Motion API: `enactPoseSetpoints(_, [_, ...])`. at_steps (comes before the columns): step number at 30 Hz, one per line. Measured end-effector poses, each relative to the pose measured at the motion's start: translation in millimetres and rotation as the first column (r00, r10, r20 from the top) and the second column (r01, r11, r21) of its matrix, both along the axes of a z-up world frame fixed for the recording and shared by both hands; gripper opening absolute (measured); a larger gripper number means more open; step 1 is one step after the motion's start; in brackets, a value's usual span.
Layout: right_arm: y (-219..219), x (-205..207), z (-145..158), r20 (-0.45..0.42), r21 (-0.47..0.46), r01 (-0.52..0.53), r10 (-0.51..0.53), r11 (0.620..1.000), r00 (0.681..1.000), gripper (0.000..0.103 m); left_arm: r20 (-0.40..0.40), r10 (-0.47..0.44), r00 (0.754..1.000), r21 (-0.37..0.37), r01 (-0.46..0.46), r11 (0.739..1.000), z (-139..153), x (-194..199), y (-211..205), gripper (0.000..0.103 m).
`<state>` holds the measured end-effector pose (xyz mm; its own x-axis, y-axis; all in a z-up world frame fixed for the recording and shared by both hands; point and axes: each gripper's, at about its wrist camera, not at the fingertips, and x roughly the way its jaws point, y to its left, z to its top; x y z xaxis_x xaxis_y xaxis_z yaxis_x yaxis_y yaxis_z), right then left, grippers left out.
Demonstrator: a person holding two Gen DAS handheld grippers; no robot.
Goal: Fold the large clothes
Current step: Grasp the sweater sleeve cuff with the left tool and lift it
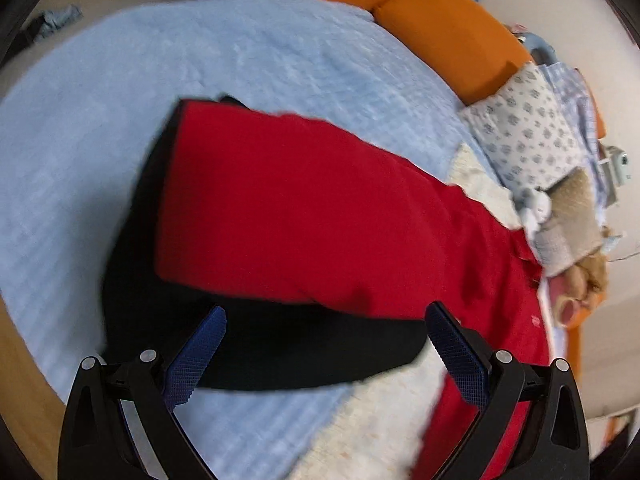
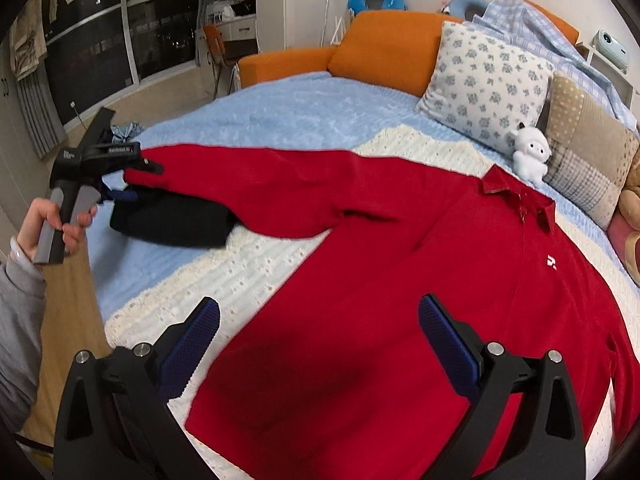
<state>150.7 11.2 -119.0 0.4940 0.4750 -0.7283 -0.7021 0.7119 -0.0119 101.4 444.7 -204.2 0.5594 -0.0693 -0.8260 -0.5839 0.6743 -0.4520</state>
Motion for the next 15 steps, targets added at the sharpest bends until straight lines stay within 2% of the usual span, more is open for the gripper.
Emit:
enactPoseSetpoints(4, [-9,3,-15,-0.036,-0.007,0.011,-0.011,1.0,0.999,0.098,-0.017,0.015,1.0,-0.035,-0.016,0.999,-5,7,13,0.101])
enactPoseSetpoints(9, [-31,9,-31,-0.093,0.027,0.046,-0.043,0.999,0.995,0.098,-0.041,0.043,0.998,0.072,-0.04,0.997,9,22,12,0.101])
enactPoseSetpoints(11, [-38,12,-34,-0.106,0.039,0.055,-0.051,0.998,0.993,0.098,-0.075,0.045,0.996,0.088,-0.039,0.995,11,29,11,0.097])
enactPoseSetpoints(12, [-44,14,-35,-0.108,0.048,0.063,-0.057,0.997,0.993,0.098,-0.108,0.04,0.993,0.102,-0.029,0.994,10,34,10,0.086])
enactPoseSetpoints(13, [-48,14,-35,-0.105,0.055,0.065,-0.059,0.996,0.993,0.098,-0.131,0.037,0.991,0.11,-0.023,0.994,9,37,9,0.069])
enactPoseSetpoints(14, [-52,14,-35,-0.1,0.061,0.065,-0.059,0.996,0.993,0.098,-0.16,0.035,0.986,0.12,-0.016,0.993,6,41,9,0.061])
enactPoseSetpoints(15, [-58,13,-34,-0.092,0.069,0.064,-0.057,0.996,0.994,0.098,-0.171,0.035,0.985,0.122,-0.014,0.992,3,43,10,0.047])
